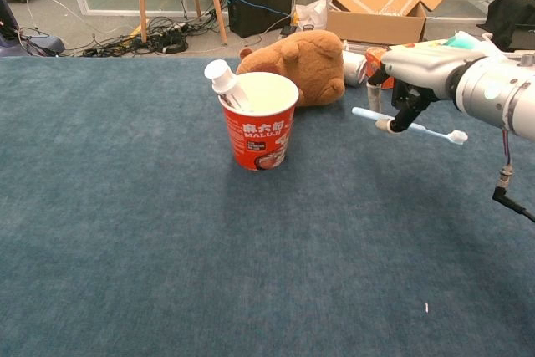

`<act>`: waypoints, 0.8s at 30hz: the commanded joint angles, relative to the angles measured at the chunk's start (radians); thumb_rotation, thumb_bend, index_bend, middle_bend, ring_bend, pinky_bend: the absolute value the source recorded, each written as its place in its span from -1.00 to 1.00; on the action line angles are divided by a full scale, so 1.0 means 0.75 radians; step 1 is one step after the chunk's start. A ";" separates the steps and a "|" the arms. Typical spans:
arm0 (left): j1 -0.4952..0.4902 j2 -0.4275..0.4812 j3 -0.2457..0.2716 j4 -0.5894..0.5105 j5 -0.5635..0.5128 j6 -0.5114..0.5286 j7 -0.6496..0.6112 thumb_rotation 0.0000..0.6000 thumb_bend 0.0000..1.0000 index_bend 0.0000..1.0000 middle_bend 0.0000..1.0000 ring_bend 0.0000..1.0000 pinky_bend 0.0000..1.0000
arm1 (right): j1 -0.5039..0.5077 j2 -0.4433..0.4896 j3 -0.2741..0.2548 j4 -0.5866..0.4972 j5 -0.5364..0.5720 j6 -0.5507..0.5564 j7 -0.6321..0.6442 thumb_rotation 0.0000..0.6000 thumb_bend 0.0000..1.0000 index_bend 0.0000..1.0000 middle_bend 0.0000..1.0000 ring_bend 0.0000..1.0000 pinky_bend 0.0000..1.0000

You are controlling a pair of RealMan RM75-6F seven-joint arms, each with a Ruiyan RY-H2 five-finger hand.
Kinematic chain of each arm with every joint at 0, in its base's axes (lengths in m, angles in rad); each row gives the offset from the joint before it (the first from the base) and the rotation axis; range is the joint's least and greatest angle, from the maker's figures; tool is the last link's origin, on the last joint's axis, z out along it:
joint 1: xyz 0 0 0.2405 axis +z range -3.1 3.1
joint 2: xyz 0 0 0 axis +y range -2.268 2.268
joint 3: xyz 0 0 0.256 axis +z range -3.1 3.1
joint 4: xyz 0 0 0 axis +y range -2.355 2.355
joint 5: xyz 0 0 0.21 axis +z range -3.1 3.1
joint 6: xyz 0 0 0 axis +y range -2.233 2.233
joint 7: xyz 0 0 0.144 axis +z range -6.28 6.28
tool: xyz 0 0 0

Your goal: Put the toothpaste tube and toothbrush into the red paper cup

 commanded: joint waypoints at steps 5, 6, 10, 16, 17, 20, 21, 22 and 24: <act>0.001 0.000 0.000 -0.001 0.001 0.002 0.004 1.00 -1.00 -0.85 -0.47 -0.82 -0.78 | 0.031 0.059 0.064 -0.148 -0.039 0.068 -0.002 1.00 -0.38 0.18 1.00 1.00 1.00; 0.001 0.000 0.000 -0.001 0.001 0.003 0.005 1.00 -1.00 -0.85 -0.47 -0.82 -0.78 | 0.037 0.065 0.074 -0.168 -0.041 0.076 -0.004 1.00 -0.38 0.18 1.00 1.00 1.00; 0.001 0.001 0.000 -0.001 -0.001 0.001 0.006 1.00 -1.00 -0.85 -0.47 -0.82 -0.78 | 0.063 0.078 0.106 -0.219 -0.044 0.098 -0.016 1.00 -0.38 0.18 1.00 1.00 1.00; 0.002 0.005 -0.001 -0.001 -0.001 0.004 0.002 1.00 -1.00 -0.85 -0.47 -0.82 -0.78 | 0.111 0.073 0.156 -0.265 -0.034 0.108 -0.013 1.00 -0.38 0.18 1.00 1.00 1.00; 0.003 0.005 -0.001 -0.001 -0.002 0.005 0.001 1.00 -1.00 -0.85 -0.47 -0.82 -0.78 | 0.119 0.068 0.163 -0.268 -0.034 0.108 -0.010 1.00 -0.38 0.18 1.00 1.00 1.00; 0.005 0.009 -0.004 -0.001 -0.005 0.009 -0.006 1.00 -1.00 -0.85 -0.47 -0.82 -0.78 | 0.144 0.050 0.185 -0.272 -0.033 0.103 0.009 1.00 -0.38 0.18 1.00 1.00 1.00; 0.006 0.010 -0.004 0.000 -0.005 0.010 -0.009 1.00 -1.00 -0.85 -0.47 -0.82 -0.78 | 0.151 0.044 0.191 -0.272 -0.033 0.099 0.018 1.00 -0.38 0.18 1.00 1.00 1.00; 0.006 0.010 -0.006 0.001 -0.005 0.013 -0.012 1.00 -1.00 -0.85 -0.47 -0.82 -0.78 | 0.160 0.035 0.198 -0.270 -0.031 0.091 0.031 1.00 -0.38 0.18 1.00 1.00 1.00; 0.008 0.011 -0.008 0.000 -0.007 0.016 -0.015 1.00 -1.00 -0.85 -0.47 -0.82 -0.78 | 0.176 0.017 0.209 -0.259 -0.027 0.076 0.055 1.00 -0.38 0.18 1.00 1.00 1.00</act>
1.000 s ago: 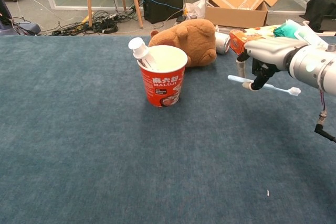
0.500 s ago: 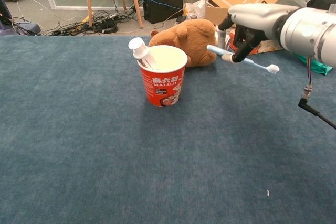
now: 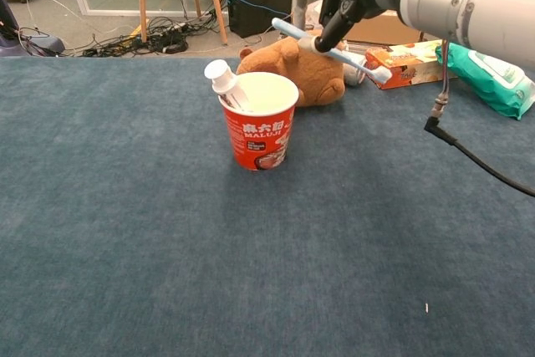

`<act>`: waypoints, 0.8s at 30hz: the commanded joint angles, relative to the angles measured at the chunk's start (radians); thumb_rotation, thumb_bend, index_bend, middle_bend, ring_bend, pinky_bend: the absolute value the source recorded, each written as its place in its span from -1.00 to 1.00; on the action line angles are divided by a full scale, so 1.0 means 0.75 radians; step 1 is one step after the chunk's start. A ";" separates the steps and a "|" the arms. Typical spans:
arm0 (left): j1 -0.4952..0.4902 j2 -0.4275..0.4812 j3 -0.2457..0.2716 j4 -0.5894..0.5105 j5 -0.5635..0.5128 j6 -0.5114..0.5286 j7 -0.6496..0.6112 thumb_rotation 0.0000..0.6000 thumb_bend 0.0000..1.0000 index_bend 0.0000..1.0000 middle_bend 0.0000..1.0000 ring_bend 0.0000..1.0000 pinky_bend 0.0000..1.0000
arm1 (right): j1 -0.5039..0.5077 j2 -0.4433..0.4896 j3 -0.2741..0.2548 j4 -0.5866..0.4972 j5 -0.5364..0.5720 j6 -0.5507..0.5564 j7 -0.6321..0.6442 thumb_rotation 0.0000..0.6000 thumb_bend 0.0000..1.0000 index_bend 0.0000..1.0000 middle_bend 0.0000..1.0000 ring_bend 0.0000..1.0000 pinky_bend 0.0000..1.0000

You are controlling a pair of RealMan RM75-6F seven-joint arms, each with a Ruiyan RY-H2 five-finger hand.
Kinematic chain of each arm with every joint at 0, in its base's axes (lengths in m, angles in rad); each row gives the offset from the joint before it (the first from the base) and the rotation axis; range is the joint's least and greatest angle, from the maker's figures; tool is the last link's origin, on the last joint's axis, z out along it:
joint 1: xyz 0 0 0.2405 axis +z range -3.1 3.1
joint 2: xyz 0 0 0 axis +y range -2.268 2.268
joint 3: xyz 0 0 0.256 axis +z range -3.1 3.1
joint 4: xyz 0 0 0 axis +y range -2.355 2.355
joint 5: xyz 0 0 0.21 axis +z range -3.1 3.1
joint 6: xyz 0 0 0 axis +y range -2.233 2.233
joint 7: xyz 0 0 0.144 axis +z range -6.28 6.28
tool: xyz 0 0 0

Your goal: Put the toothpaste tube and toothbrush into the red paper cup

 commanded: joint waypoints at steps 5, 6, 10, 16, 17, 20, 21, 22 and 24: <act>0.002 0.002 -0.002 0.000 -0.002 0.002 -0.006 1.00 -1.00 -0.85 -0.47 -0.82 -0.78 | 0.058 -0.060 0.040 0.047 0.002 -0.041 0.071 1.00 -0.37 0.19 1.00 1.00 1.00; 0.003 0.003 -0.002 0.001 -0.003 0.002 -0.008 1.00 -1.00 -0.85 -0.47 -0.82 -0.78 | 0.069 -0.068 0.047 0.056 0.001 -0.044 0.079 1.00 -0.37 0.19 1.00 1.00 1.00; 0.005 0.009 -0.005 0.002 -0.009 0.003 -0.021 1.00 -1.00 -0.85 -0.47 -0.82 -0.78 | 0.104 -0.093 0.072 0.080 0.000 -0.049 0.098 1.00 -0.37 0.19 1.00 1.00 1.00; 0.004 0.016 -0.010 0.006 -0.014 0.000 -0.036 1.00 -1.00 -0.85 -0.47 -0.82 -0.78 | 0.166 -0.145 0.094 0.162 0.014 -0.082 0.122 1.00 -0.37 0.21 1.00 1.00 1.00; 0.004 0.016 -0.010 0.006 -0.015 -0.001 -0.037 1.00 -1.00 -0.85 -0.47 -0.82 -0.78 | 0.175 -0.155 0.096 0.178 0.017 -0.089 0.127 1.00 -0.36 0.21 1.00 1.00 1.00; 0.002 0.016 -0.009 0.009 -0.016 -0.009 -0.041 1.00 -1.00 -0.85 -0.47 -0.82 -0.78 | 0.202 -0.189 0.105 0.233 0.021 -0.112 0.156 1.00 -0.36 0.21 1.00 1.00 1.00; 0.001 0.016 -0.008 0.011 -0.019 -0.014 -0.042 1.00 -1.00 -0.85 -0.47 -0.82 -0.78 | 0.210 -0.203 0.109 0.255 0.019 -0.122 0.176 1.00 -0.35 0.21 1.00 1.00 1.00; 0.000 0.017 -0.009 0.012 -0.022 -0.018 -0.043 1.00 -1.00 -0.85 -0.47 -0.82 -0.78 | 0.215 -0.214 0.113 0.273 0.017 -0.130 0.192 1.00 -0.35 0.21 1.00 1.00 1.00; -0.001 0.019 -0.010 0.013 -0.027 -0.022 -0.048 1.00 -1.00 -0.85 -0.47 -0.82 -0.78 | 0.226 -0.236 0.118 0.310 0.012 -0.149 0.224 1.00 -0.35 0.21 1.00 1.00 1.00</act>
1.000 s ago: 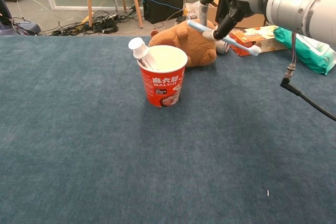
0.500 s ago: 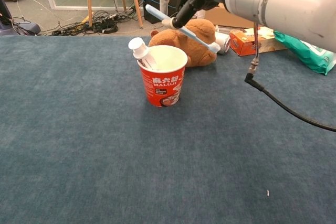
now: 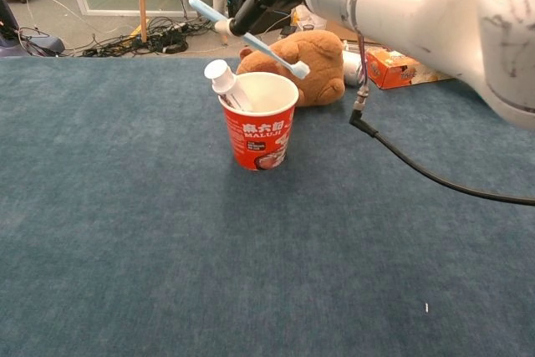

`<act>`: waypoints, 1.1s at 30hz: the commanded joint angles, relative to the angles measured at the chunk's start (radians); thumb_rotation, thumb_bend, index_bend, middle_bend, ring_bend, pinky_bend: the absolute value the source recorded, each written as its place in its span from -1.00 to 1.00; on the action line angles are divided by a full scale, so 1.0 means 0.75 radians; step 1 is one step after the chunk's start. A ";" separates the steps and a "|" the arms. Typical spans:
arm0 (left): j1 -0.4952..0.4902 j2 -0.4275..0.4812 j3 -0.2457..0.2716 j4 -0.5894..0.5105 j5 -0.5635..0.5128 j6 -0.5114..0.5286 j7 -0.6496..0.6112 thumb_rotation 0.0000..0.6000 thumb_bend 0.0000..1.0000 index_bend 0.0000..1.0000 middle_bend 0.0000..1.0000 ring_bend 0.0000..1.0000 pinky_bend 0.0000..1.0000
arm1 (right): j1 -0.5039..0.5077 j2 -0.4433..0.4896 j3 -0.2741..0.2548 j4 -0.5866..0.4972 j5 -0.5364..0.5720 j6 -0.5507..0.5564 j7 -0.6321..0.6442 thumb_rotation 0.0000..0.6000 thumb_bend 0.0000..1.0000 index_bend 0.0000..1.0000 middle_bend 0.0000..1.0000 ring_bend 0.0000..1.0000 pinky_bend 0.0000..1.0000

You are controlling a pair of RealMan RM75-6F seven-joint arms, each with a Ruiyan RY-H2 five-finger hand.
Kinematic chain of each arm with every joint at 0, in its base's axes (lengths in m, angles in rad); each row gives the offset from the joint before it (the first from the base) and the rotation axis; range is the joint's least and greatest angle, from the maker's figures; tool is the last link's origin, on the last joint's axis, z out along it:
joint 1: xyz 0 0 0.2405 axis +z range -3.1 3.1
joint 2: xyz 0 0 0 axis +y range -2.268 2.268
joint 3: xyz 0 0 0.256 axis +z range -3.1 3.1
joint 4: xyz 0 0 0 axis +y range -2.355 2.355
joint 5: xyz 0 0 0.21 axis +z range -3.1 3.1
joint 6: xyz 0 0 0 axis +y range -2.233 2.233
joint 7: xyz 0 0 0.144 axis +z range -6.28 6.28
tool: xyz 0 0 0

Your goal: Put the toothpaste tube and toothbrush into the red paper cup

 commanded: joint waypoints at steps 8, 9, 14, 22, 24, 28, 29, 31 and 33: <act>0.006 0.013 -0.004 0.005 -0.004 0.005 -0.035 1.00 -1.00 -0.85 -0.47 -0.82 -0.78 | 0.071 -0.125 0.012 0.200 -0.034 -0.099 0.141 1.00 -0.35 0.21 1.00 1.00 1.00; 0.007 0.015 -0.004 0.004 -0.004 0.007 -0.039 1.00 -1.00 -0.85 -0.47 -0.82 -0.78 | 0.075 -0.134 0.007 0.218 -0.037 -0.109 0.150 1.00 -0.35 0.21 1.00 1.00 1.00; 0.012 0.020 -0.005 0.001 0.003 0.017 -0.050 1.00 -1.00 -0.85 -0.47 -0.82 -0.78 | 0.079 -0.160 -0.019 0.274 -0.055 -0.124 0.167 1.00 -0.35 0.21 1.00 1.00 1.00; 0.008 0.016 -0.001 0.001 0.008 0.010 -0.038 1.00 -1.00 -0.85 -0.47 -0.82 -0.78 | 0.058 -0.144 -0.039 0.286 -0.065 -0.114 0.169 1.00 -0.36 0.21 1.00 1.00 1.00; 0.008 0.014 0.000 0.001 0.009 0.008 -0.034 1.00 -1.00 -0.85 -0.47 -0.82 -0.78 | 0.053 -0.137 -0.040 0.282 -0.064 -0.112 0.171 1.00 -0.36 0.21 1.00 1.00 1.00; 0.005 0.010 0.001 0.001 0.009 0.003 -0.025 1.00 -1.00 -0.85 -0.47 -0.82 -0.78 | 0.044 -0.121 -0.040 0.277 -0.063 -0.112 0.175 1.00 -0.39 0.21 1.00 1.00 1.00; 0.005 0.009 0.001 0.001 0.009 0.002 -0.024 1.00 -1.00 -0.85 -0.47 -0.82 -0.78 | 0.042 -0.118 -0.040 0.276 -0.064 -0.112 0.176 1.00 -0.41 0.20 1.00 1.00 1.00; 0.004 0.007 0.002 0.002 0.008 0.000 -0.022 1.00 -1.00 -0.85 -0.47 -0.82 -0.78 | 0.038 -0.110 -0.043 0.273 -0.063 -0.112 0.177 1.00 -0.44 0.13 1.00 1.00 1.00; 0.003 0.006 0.003 0.002 0.008 -0.002 -0.019 1.00 -1.00 -0.85 -0.47 -0.82 -0.78 | 0.035 -0.104 -0.045 0.270 -0.061 -0.114 0.176 1.00 -0.47 0.04 1.00 1.00 1.00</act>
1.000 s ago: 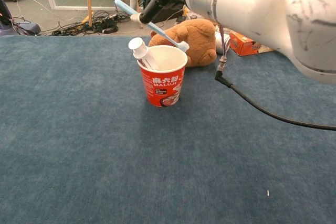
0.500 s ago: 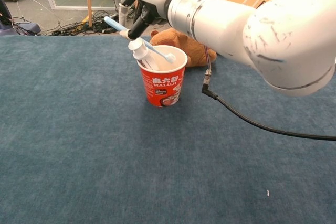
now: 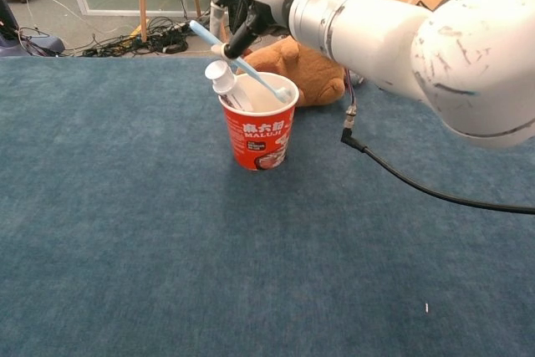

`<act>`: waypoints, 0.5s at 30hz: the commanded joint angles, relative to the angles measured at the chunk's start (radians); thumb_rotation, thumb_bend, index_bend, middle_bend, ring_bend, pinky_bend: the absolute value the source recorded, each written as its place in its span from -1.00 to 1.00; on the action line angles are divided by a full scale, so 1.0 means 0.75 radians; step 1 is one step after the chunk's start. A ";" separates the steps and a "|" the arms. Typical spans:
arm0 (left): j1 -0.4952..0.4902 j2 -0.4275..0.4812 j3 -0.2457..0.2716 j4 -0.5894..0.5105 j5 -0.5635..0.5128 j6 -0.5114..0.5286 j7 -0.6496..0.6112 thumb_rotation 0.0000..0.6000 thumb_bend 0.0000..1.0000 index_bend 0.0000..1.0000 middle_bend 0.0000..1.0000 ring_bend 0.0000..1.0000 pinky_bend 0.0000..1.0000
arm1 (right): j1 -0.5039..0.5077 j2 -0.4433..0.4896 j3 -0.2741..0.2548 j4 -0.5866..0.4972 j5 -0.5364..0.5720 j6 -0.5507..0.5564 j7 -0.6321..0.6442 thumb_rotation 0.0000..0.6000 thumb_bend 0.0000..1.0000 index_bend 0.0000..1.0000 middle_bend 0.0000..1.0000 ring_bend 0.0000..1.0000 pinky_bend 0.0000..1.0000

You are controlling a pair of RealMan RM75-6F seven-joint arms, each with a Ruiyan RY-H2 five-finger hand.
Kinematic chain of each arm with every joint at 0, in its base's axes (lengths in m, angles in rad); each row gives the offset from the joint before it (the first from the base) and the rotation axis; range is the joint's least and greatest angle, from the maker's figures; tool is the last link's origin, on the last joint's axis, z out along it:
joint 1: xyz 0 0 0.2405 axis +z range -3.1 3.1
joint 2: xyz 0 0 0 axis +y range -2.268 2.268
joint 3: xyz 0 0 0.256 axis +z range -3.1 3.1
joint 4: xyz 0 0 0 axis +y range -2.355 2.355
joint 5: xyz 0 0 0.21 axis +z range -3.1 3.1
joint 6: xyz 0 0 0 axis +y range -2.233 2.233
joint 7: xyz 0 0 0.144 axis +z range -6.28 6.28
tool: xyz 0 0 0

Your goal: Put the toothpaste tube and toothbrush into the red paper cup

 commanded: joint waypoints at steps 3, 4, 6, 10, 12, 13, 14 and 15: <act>-0.001 -0.001 0.001 -0.001 0.000 -0.002 0.004 1.00 -1.00 -0.85 -0.47 -0.82 -0.78 | -0.008 0.010 -0.004 -0.005 0.002 -0.001 0.002 1.00 -0.51 -0.06 1.00 1.00 1.00; -0.002 -0.001 0.001 -0.001 0.000 -0.003 0.005 1.00 -1.00 -0.85 -0.47 -0.82 -0.78 | -0.010 0.013 -0.006 -0.007 0.002 -0.001 0.002 1.00 -0.52 -0.07 1.00 1.00 1.00; -0.001 -0.002 0.001 -0.002 0.000 -0.003 0.006 1.00 -1.00 -0.85 -0.47 -0.82 -0.78 | -0.014 0.018 -0.009 -0.010 0.002 0.000 0.003 1.00 -0.56 -0.10 1.00 1.00 1.00; -0.002 -0.003 0.002 -0.002 0.002 -0.003 0.009 1.00 -1.00 -0.85 -0.47 -0.82 -0.78 | -0.026 0.031 -0.013 -0.020 -0.004 0.006 0.009 1.00 -0.58 -0.12 1.00 1.00 1.00; -0.004 -0.006 0.002 -0.002 0.002 -0.006 0.012 1.00 -1.00 -0.85 -0.47 -0.82 -0.78 | -0.035 0.041 -0.015 -0.034 -0.017 0.016 0.016 1.00 -0.58 -0.13 1.00 1.00 1.00; -0.004 -0.007 0.003 -0.002 0.002 -0.007 0.014 1.00 -1.00 -0.85 -0.47 -0.82 -0.78 | -0.040 0.048 -0.017 -0.044 -0.025 0.021 0.019 1.00 -0.58 -0.13 1.00 1.00 1.00; -0.004 -0.008 0.003 -0.001 0.002 -0.007 0.015 1.00 -1.00 -0.85 -0.47 -0.82 -0.78 | -0.045 0.054 -0.019 -0.053 -0.031 0.024 0.021 1.00 -0.58 -0.13 1.00 1.00 1.00; -0.004 -0.008 0.004 -0.001 0.003 -0.007 0.017 1.00 -1.00 -0.85 -0.47 -0.82 -0.78 | -0.052 0.063 -0.022 -0.068 -0.040 0.031 0.021 1.00 -0.59 -0.13 1.00 1.00 1.00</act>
